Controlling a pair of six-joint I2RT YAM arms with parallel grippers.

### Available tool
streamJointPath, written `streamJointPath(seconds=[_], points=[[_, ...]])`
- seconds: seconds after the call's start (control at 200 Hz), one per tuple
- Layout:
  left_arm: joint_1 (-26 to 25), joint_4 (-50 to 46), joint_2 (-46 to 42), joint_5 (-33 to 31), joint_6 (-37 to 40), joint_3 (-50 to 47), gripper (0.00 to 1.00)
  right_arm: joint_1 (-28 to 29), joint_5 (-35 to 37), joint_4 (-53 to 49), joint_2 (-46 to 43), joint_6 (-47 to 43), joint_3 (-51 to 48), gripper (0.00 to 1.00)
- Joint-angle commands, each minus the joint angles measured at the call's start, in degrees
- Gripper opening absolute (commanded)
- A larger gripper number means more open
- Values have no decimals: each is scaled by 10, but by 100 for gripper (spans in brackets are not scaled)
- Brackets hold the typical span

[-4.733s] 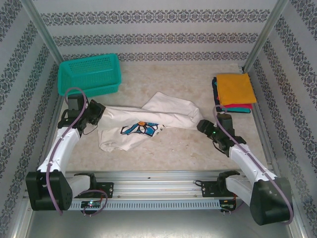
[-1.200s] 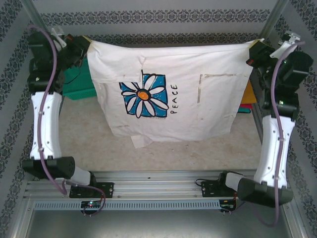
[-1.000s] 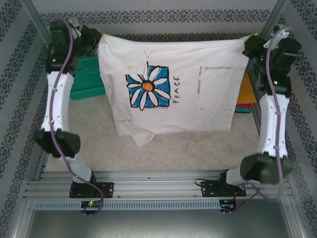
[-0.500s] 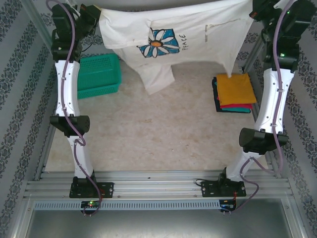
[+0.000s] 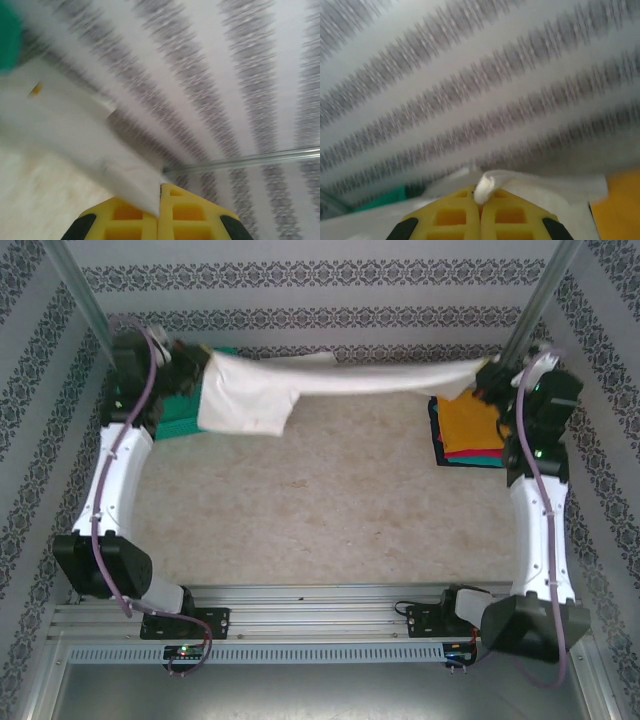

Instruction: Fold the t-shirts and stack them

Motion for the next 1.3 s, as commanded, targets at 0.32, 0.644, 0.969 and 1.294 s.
streamJointPath(seconds=[0.32,0.644,0.969,1.294], points=[[0,103,-66,18,-4,-429,0,36,38,-50,-158,109,-433,0],[27,51,-86,1,27,-502,0,31,141,-138,-165,112,-482,0],[39,-8,-134,-31,61,-550,46,21,160,-175,-206,95,-493,42],[-42,-88,-137,-200,188,-369,100,62,145,-145,-186,9,-385,90]])
